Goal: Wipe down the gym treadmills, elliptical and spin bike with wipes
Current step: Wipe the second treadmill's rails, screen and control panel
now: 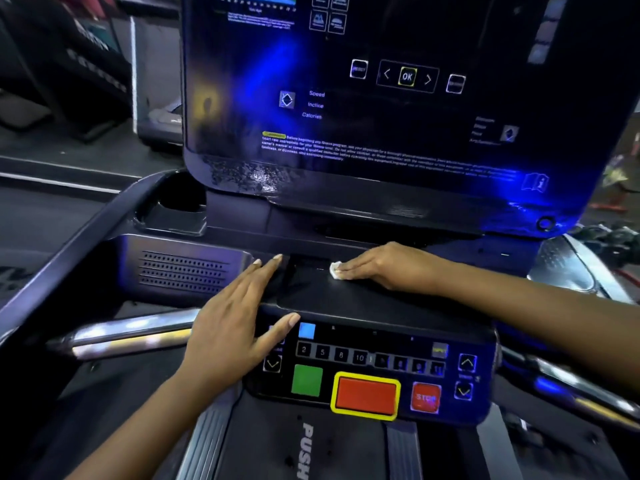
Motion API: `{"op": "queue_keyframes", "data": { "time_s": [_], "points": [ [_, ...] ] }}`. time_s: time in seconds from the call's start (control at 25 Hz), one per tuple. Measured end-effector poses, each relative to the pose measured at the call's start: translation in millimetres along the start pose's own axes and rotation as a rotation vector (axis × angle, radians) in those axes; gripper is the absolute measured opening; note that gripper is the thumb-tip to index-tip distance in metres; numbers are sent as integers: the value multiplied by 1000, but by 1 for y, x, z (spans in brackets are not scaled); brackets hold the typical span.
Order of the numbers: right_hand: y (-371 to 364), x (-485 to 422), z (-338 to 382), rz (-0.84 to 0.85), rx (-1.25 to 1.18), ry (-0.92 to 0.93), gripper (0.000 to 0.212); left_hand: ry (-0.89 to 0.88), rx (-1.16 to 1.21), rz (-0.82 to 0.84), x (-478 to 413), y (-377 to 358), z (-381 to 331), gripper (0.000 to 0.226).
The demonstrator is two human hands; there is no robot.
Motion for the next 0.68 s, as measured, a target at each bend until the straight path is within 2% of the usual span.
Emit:
{"op": "queue_keyframes", "data": {
  "time_s": [0.08,0.2,0.36,0.52,0.68],
  "points": [
    [2,28,-10,-2,-86,-103,50,17,-5,-1,1,0,1,78],
    [9,69,-19,-36,-199,-229,35,32,-7,5,1,-1,0,80],
    [18,105,-25,16,-188,-414,35,44,-14,3,1,-1,1,82],
    [24,108,-2,52,-92,-458,32,40,-27,4,0,-1,1,82],
    [45,114,37,-9,-152,-453,32,36,-15,-4,-1,-2,1,81]
  ]
}}
Point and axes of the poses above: each hand's wrist, its own x-axis away from the middle knuckle, its own y-axis out of the back of the hand, z = x × y, the point moved 9 cm from there along -x, towards the middle knuckle, and after that the axes turned 11 degrees about y, right-handed, at the moved point
